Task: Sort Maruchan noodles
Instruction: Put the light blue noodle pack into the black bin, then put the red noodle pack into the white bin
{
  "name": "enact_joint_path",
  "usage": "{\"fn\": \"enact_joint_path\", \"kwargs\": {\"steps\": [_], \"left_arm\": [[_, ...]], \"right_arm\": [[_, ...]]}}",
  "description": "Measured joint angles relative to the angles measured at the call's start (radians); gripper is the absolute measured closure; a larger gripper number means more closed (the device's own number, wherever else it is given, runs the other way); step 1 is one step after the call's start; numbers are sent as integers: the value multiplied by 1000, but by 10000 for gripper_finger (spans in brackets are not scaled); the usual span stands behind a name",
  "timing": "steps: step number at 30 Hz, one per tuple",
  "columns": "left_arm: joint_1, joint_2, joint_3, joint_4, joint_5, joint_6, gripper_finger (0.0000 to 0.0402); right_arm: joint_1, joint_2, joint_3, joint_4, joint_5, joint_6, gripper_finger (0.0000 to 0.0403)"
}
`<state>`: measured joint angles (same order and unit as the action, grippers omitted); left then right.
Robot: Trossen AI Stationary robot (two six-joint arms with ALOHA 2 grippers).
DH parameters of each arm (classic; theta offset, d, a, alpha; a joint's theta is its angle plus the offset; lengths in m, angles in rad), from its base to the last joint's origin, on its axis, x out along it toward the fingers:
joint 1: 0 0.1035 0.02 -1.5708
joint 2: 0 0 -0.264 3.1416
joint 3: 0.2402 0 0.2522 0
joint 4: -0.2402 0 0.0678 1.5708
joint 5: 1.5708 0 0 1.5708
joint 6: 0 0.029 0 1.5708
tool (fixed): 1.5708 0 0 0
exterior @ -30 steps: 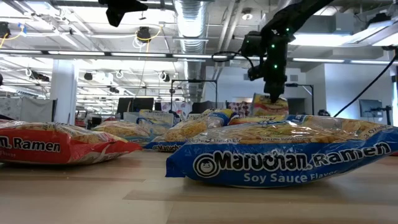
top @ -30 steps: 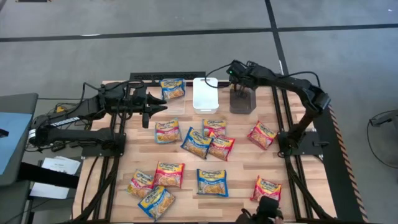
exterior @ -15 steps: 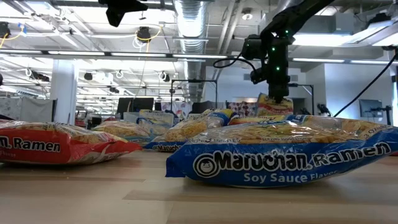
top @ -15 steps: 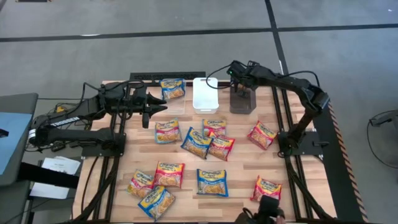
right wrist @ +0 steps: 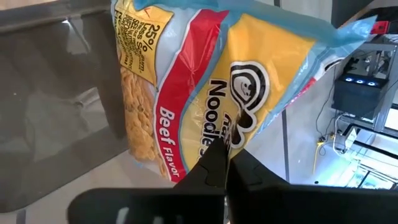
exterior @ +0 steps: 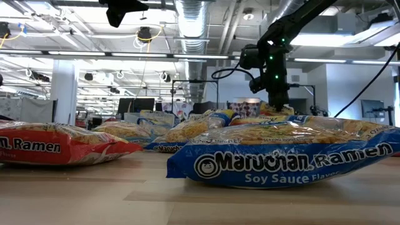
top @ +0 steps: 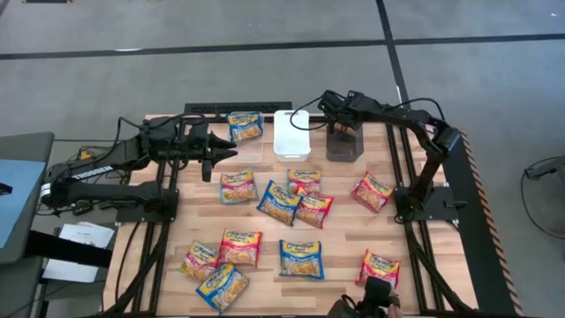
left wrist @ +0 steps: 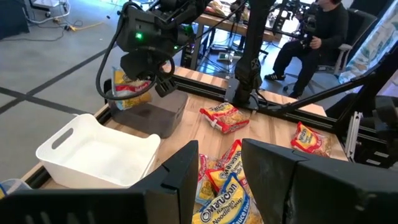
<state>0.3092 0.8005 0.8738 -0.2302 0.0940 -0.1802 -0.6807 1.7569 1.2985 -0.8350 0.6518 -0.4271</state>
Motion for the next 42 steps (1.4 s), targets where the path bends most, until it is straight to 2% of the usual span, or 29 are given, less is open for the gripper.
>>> {"fn": "enact_joint_path", "kwargs": {"steps": [13, 18, 28, 35, 42], "left_arm": [[0, 0, 0, 0, 3, 0, 290], [0, 0, 0, 1, 3, 0, 290], [0, 0, 0, 3, 2, 0, 290], [0, 0, 0, 3, 1, 1, 290], [0, 0, 0, 3, -9, 47, 290]], "right_arm": [[7, -2, 0, -5, 2, -25, 283], [6, -14, 0, -19, 5, -15, 257], [75, -125, 0, -37, 1, 92, 252], [171, -229, 0, -90, -131, 226, 252], [264, -292, 0, -103, -135, 318, 249]]}}
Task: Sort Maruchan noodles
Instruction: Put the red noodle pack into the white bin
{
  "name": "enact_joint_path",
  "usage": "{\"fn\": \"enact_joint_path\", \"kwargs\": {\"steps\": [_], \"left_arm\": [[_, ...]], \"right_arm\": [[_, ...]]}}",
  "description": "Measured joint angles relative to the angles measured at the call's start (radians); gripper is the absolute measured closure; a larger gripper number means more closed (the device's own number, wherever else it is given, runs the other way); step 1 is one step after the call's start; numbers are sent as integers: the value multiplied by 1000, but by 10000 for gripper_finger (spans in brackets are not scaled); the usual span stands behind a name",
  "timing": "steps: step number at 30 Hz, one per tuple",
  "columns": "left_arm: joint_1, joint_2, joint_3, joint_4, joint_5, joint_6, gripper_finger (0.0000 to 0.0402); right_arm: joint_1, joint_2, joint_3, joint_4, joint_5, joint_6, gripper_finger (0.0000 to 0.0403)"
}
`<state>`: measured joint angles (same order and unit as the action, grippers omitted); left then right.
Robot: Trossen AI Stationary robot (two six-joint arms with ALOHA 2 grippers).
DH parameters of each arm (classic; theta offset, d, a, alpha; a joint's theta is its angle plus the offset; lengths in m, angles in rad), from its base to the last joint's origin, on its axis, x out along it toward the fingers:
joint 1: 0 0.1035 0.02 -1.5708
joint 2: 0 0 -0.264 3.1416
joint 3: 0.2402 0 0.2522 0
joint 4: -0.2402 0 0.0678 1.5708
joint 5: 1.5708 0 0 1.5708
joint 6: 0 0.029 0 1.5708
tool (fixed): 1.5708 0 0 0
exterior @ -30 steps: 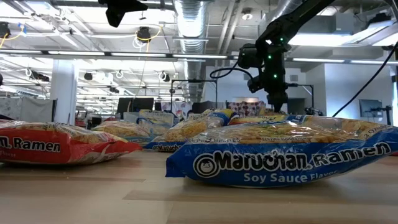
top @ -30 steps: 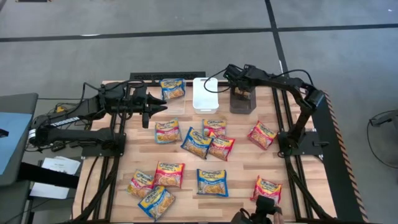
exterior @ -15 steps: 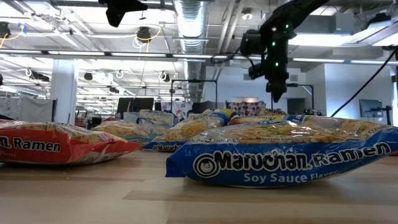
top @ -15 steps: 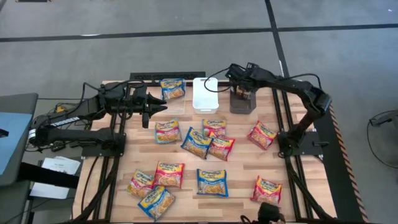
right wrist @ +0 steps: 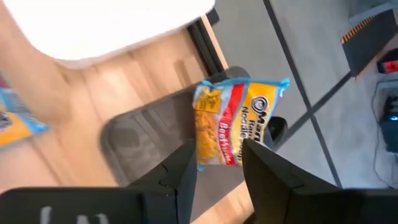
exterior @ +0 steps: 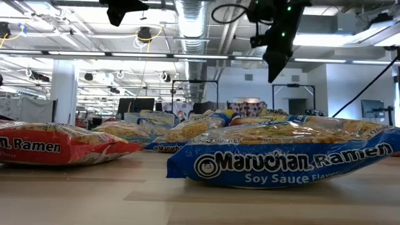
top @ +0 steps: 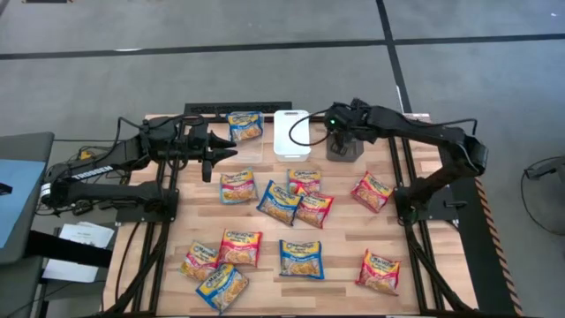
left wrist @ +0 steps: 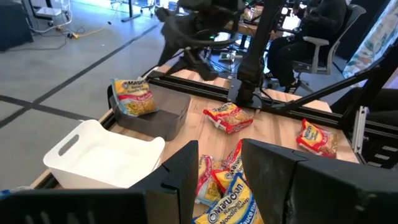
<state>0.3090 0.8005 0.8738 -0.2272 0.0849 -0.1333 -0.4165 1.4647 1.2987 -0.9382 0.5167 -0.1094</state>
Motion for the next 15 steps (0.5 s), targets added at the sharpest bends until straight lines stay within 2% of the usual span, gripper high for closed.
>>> {"fn": "enact_joint_path", "kwargs": {"steps": [8, 15], "left_arm": [[0, 7, 0, 2, -3, 91, 283], [0, 51, 0, 12, -16, 137, 234]], "right_arm": [[107, -52, 0, -1, 0, 108, 234], [213, -110, 0, 0, 2, 154, 211]]}}
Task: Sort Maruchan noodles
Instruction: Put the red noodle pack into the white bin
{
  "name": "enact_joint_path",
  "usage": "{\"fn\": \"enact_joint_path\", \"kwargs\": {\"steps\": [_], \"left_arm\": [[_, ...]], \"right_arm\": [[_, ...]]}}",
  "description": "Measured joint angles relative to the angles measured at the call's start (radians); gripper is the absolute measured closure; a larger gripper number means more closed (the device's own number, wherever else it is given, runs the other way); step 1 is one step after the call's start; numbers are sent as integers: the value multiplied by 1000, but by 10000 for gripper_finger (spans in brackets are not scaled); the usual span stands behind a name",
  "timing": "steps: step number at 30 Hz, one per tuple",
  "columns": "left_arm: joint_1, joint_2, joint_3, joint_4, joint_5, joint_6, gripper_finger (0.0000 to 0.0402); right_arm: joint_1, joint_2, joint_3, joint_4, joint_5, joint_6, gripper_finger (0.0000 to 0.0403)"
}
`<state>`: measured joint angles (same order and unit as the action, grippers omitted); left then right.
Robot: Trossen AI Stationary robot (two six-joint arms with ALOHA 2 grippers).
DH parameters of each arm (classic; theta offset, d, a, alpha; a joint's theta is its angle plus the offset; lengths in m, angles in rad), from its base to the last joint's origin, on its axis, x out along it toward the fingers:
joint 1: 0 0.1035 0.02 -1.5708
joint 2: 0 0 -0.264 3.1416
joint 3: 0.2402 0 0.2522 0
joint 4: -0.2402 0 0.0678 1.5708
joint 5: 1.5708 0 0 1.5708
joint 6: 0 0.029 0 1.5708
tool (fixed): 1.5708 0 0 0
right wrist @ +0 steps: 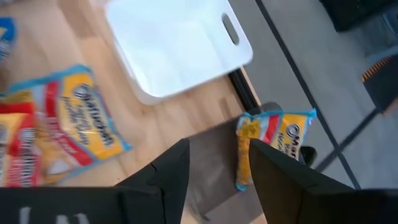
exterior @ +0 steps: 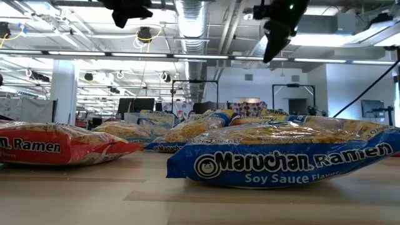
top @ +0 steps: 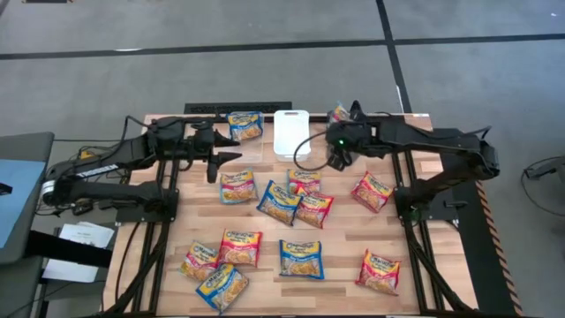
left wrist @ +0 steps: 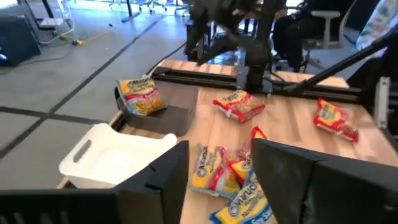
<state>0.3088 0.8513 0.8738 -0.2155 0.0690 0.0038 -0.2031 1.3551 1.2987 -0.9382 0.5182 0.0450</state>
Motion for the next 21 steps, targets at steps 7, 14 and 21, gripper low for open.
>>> {"fn": "enact_joint_path", "kwargs": {"steps": [7, 14, 21], "left_arm": [[1, 39, 0, 150, -78, 92, 202], [0, 49, 0, 173, -112, 105, 205], [-1, -2, 0, 146, -16, -116, 205]], "right_arm": [[78, -55, 0, 0, 2, 83, 200], [132, -82, 0, -1, -95, 178, 200], [122, -33, -1, -66, -344, 220, 200]]}}
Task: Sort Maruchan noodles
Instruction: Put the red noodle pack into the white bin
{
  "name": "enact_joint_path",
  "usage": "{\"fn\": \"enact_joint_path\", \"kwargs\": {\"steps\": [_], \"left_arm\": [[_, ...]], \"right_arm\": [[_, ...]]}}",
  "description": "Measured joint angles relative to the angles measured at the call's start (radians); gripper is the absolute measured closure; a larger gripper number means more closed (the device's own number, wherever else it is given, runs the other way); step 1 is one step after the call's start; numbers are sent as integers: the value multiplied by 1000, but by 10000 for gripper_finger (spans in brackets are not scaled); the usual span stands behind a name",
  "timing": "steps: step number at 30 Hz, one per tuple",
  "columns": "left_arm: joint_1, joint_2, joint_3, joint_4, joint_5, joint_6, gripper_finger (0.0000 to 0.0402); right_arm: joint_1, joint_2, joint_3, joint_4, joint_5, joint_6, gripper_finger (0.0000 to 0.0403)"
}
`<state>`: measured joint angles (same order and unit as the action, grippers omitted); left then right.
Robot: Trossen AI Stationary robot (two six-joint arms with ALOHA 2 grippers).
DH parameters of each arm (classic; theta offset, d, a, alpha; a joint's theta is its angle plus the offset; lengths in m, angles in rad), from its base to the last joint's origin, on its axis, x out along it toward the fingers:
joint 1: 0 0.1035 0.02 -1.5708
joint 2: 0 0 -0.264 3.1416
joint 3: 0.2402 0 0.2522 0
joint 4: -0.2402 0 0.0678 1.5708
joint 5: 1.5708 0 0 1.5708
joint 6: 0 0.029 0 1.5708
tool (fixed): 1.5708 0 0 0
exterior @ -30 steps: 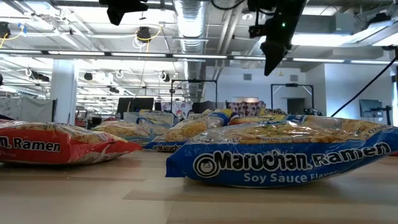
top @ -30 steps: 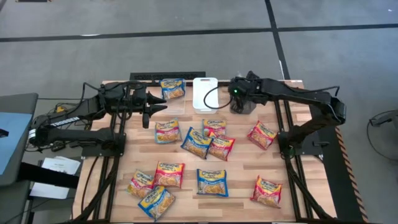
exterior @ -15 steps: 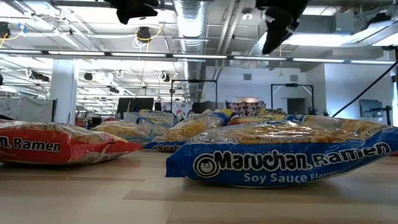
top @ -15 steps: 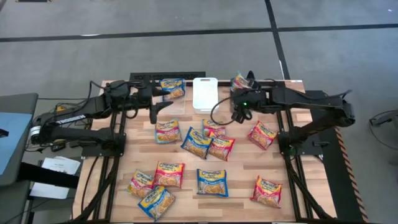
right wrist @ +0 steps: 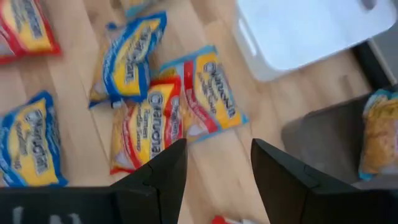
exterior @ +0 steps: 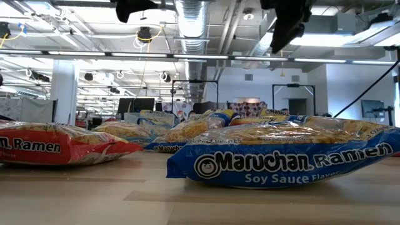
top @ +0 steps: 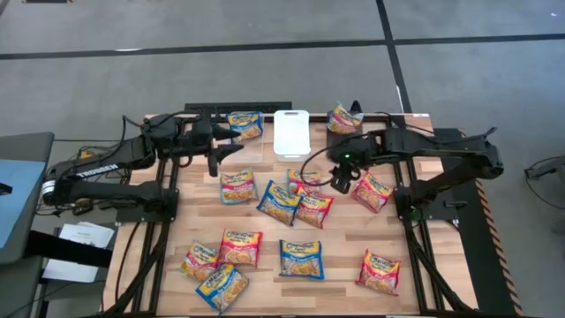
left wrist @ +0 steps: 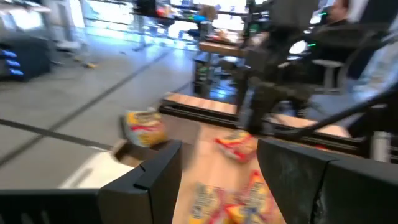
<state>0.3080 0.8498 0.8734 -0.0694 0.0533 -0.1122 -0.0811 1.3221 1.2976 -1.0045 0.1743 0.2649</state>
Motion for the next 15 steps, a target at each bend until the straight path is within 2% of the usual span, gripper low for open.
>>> {"fn": "enact_joint_path", "kwargs": {"steps": [5, 9, 15], "left_arm": [[0, -33, 0, -38, 71, -50, 205], [-4, -54, 0, -51, 74, -134, 205], [-7, -71, 0, -54, 75, -141, 206]], "right_arm": [[0, 63, 0, 3, -82, -8, 200], [0, 127, 0, -5, -135, -34, 200], [-2, 221, 0, -3, -202, -53, 200]]}}
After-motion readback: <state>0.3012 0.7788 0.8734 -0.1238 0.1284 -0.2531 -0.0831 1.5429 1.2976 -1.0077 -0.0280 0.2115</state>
